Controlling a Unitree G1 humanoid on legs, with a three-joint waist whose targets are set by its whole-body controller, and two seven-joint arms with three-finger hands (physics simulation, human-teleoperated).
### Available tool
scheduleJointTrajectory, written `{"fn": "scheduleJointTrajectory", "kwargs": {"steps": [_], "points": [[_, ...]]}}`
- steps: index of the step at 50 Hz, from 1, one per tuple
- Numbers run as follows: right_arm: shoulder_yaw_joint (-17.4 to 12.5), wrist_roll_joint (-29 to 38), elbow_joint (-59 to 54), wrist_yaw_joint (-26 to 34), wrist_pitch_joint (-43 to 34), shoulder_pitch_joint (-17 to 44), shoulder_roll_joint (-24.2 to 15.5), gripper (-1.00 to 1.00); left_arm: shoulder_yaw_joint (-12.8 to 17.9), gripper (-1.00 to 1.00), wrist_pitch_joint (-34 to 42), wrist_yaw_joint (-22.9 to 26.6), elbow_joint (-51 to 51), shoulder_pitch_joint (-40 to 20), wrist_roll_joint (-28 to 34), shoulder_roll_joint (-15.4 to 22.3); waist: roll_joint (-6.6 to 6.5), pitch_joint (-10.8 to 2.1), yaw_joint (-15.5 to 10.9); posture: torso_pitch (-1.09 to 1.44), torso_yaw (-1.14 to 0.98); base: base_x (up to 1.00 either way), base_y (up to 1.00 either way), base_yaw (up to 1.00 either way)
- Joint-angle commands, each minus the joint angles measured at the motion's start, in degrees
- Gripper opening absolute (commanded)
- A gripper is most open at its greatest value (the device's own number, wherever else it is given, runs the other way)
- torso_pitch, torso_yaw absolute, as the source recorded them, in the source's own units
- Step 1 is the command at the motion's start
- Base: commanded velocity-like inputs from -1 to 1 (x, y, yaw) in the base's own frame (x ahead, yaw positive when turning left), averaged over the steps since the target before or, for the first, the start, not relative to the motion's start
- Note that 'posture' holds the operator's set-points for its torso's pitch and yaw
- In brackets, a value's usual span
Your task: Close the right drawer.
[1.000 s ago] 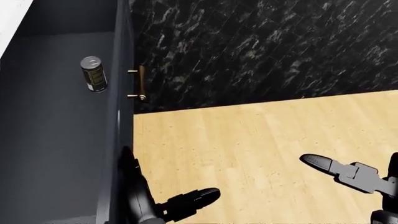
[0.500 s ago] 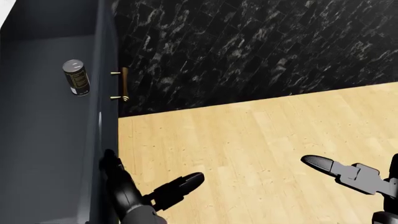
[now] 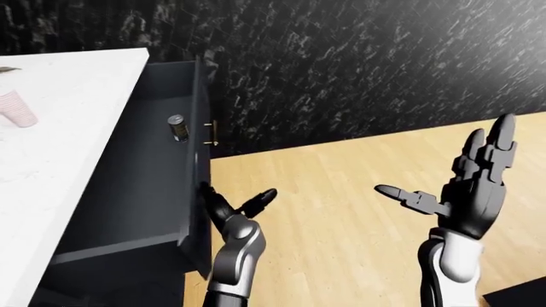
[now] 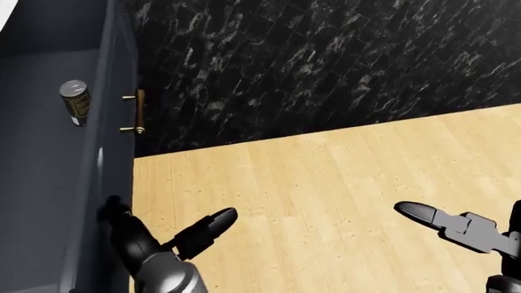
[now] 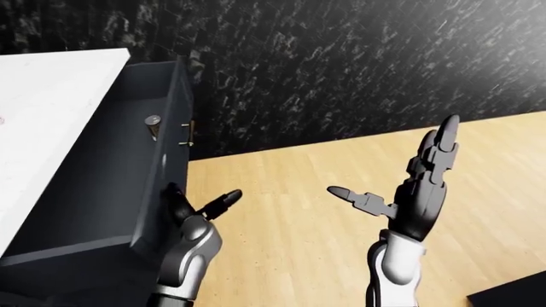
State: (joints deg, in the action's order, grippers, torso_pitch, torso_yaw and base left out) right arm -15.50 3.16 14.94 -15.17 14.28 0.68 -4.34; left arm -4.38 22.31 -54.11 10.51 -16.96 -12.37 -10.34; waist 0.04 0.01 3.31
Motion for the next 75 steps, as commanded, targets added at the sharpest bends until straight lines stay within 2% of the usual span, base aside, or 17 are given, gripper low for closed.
{"fn": "scheduleJointTrajectory", "kwargs": {"steps": [1, 15, 27, 43, 75], "points": [[-0.09, 0.10, 2.21, 0.09, 1.54, 0.94, -0.49, 1.00, 4.03, 1.00, -1.14, -3.73, 0.09, -1.32, 0.58, 1.52, 0.44, -0.74, -0.64, 0.00, 0.00, 0.00, 0.00, 0.00], [0.12, 0.21, 2.09, 0.30, 1.57, 1.02, -0.48, 1.00, 6.64, 1.00, -2.60, -4.20, 4.15, -4.67, -2.26, 4.01, 0.26, -0.69, -0.88, 0.00, 0.00, 0.00, 0.00, 0.00], [0.17, 0.40, 2.11, 0.29, 1.58, 1.00, -0.47, 1.00, 7.74, 1.00, -2.89, -5.12, 5.14, -5.84, -3.37, 5.46, 0.02, -0.83, -1.03, 0.00, 0.00, 0.00, 0.00, 0.00], [0.28, 0.58, 1.82, 0.24, 1.68, 1.11, -0.50, 1.00, 11.47, 1.00, -2.13, -7.04, 5.40, -9.07, -8.37, 9.53, -0.17, -0.73, -1.12, 0.00, 0.00, 0.00, 0.00, 0.00], [0.17, 0.33, 1.73, 0.50, 1.74, 1.12, -0.59, 1.00, 14.70, 1.00, -2.78, -9.83, 8.26, -12.40, -13.42, 14.56, -0.45, -0.97, -1.39, 0.00, 0.00, 0.00, 0.00, 0.00]]}}
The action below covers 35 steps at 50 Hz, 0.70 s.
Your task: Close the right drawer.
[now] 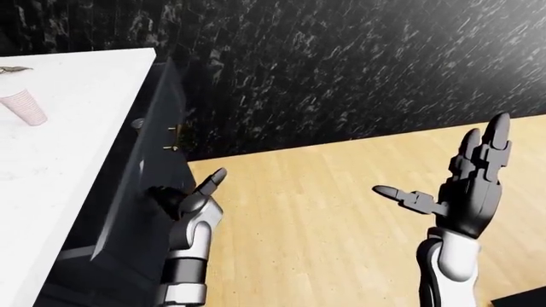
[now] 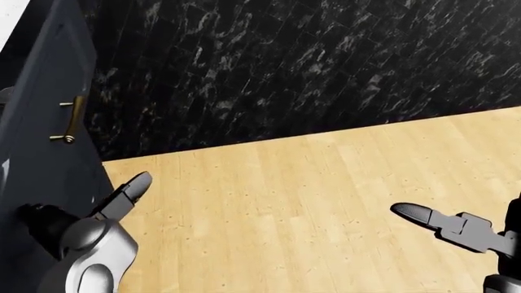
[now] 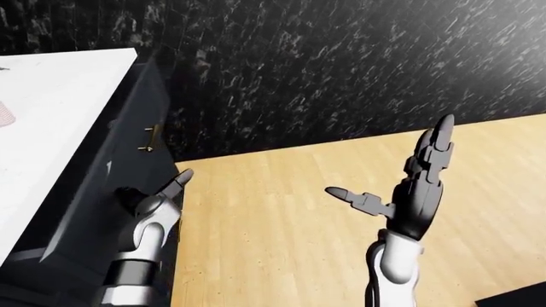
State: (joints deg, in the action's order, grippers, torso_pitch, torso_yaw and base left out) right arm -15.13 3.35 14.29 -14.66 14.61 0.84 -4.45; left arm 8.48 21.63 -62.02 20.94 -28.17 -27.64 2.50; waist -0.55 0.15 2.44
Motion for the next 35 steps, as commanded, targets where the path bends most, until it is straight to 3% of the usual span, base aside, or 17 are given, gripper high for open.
{"fn": "scheduleJointTrajectory", "kwargs": {"steps": [1, 35], "points": [[-0.23, 0.10, 2.55, -0.01, 1.32, 0.91, -0.46, 1.00, 1.97, 1.00, -2.12, -1.98, -1.83, -1.34, 1.68, 1.87, 0.13, -1.12, -0.51, 0.00, 0.00, 0.00, 0.00, 0.00], [-0.26, 0.13, 2.59, 0.06, 1.23, 0.93, -0.48, 1.00, 4.73, 1.00, -3.12, -3.91, 1.78, -2.69, -2.15, 6.29, -0.20, -1.27, -0.43, 0.00, 0.00, 0.00, 0.00, 0.00]]}}
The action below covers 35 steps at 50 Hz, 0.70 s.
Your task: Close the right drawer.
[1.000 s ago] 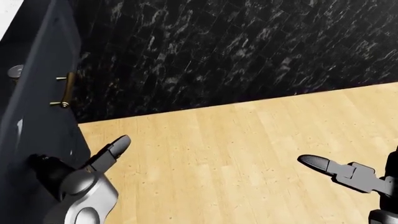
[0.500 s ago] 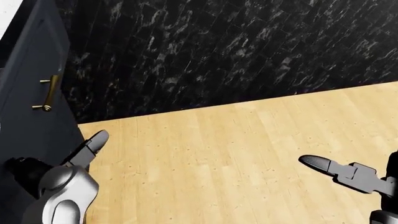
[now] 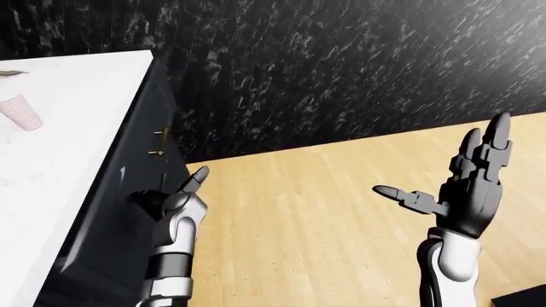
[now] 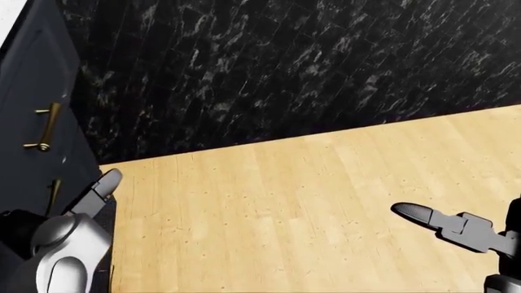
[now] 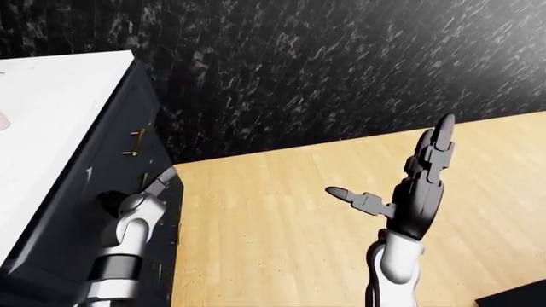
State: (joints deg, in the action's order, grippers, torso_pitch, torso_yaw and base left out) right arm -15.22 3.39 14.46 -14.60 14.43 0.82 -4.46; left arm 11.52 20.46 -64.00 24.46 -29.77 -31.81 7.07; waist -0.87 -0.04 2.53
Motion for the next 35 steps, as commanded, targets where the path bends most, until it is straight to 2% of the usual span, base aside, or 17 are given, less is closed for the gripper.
{"fn": "scheduleJointTrajectory", "kwargs": {"steps": [1, 35], "points": [[-0.21, 0.06, 2.50, 0.01, 1.36, 0.94, -0.48, 1.00, 1.76, 1.00, -1.92, -1.93, -1.92, -1.07, 1.90, 1.81, 0.10, -1.10, -0.51, 0.00, 0.00, 0.00, 0.00, 0.00], [0.04, 0.27, 2.39, -0.01, 1.27, 1.08, -0.42, 1.00, 4.98, 1.00, -3.99, -2.66, 4.25, -3.53, -2.03, 7.76, -0.35, -1.00, -0.09, 0.00, 0.00, 0.00, 0.00, 0.00]]}}
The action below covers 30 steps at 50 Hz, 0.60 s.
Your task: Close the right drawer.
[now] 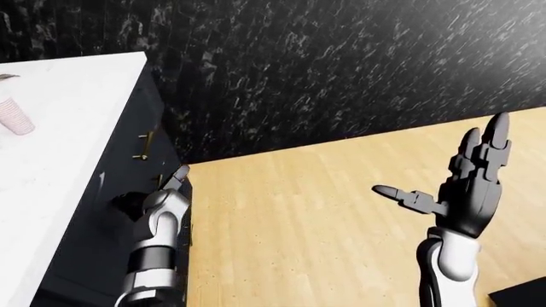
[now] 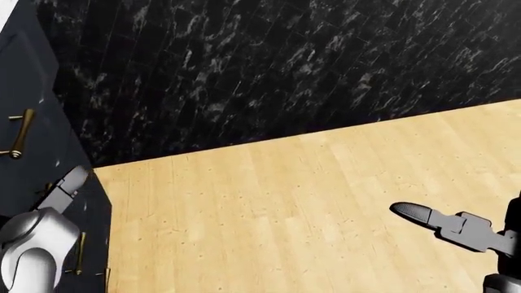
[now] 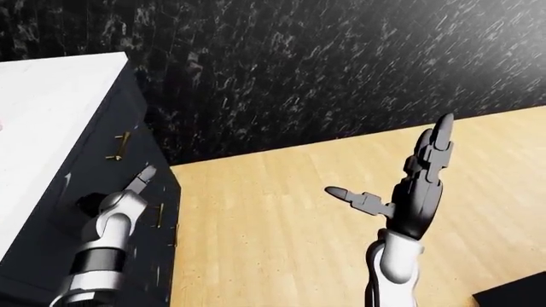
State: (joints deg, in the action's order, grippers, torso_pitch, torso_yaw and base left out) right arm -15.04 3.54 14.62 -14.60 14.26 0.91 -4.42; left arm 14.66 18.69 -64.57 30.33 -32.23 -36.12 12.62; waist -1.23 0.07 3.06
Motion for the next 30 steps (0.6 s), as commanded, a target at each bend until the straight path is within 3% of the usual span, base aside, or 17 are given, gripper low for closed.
{"fn": "scheduleJointTrajectory", "kwargs": {"steps": [1, 30], "points": [[-0.14, 0.12, 2.21, -0.01, 1.45, 1.00, -0.47, 1.00, 1.84, 1.00, -2.17, -2.23, -1.77, -1.07, 2.22, 2.35, 0.00, -1.12, -0.61, 0.00, 0.00, 0.00, 0.00, 0.00], [0.17, 0.44, 1.53, -0.12, 1.58, 1.11, -0.48, 1.00, 5.05, 1.00, -3.74, -2.87, 3.17, -2.11, -2.40, 8.50, -0.46, -1.21, -0.35, 0.00, 0.00, 0.00, 0.00, 0.00]]}}
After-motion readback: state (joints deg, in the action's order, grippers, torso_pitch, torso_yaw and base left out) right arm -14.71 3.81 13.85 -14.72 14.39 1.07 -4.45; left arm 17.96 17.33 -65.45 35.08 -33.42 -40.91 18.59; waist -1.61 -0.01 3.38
